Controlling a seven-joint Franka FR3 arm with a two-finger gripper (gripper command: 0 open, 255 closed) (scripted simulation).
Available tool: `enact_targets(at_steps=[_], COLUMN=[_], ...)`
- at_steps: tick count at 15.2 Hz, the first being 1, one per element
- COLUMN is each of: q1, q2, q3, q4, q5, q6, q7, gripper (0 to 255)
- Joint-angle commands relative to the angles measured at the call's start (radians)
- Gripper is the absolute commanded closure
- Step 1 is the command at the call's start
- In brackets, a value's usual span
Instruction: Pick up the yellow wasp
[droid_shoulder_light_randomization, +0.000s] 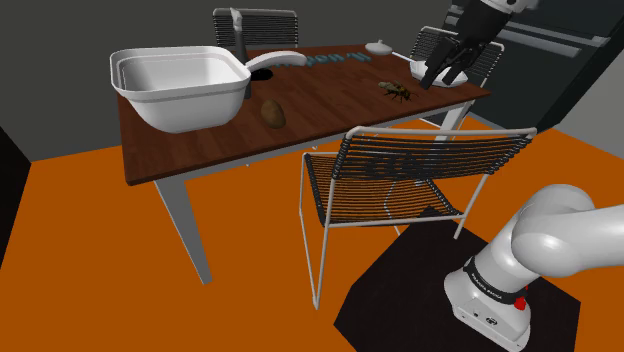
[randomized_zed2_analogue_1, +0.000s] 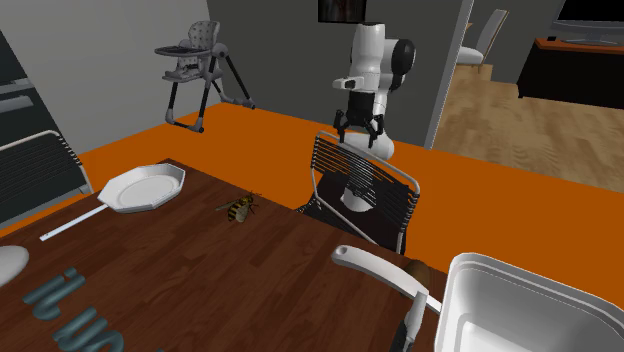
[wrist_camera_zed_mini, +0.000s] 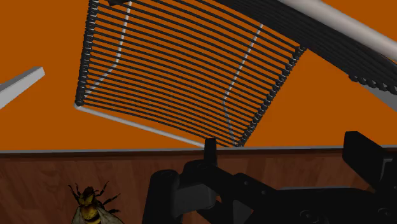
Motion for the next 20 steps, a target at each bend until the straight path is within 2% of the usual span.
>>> enact_targets(at_steps=[1, 12, 20], q1=[0.0, -0.022, -0.01], q2=[0.0, 0.225, 0.467], q3=[0.0, -0.229, -0.395], q4=[0.0, 0.035, 0.163], q5=[0.0, -0.042, 0.015], q6=[0.0, 0.194, 0.297], q7=[0.0, -0.246, -0.446], gripper=[0, 0, 0])
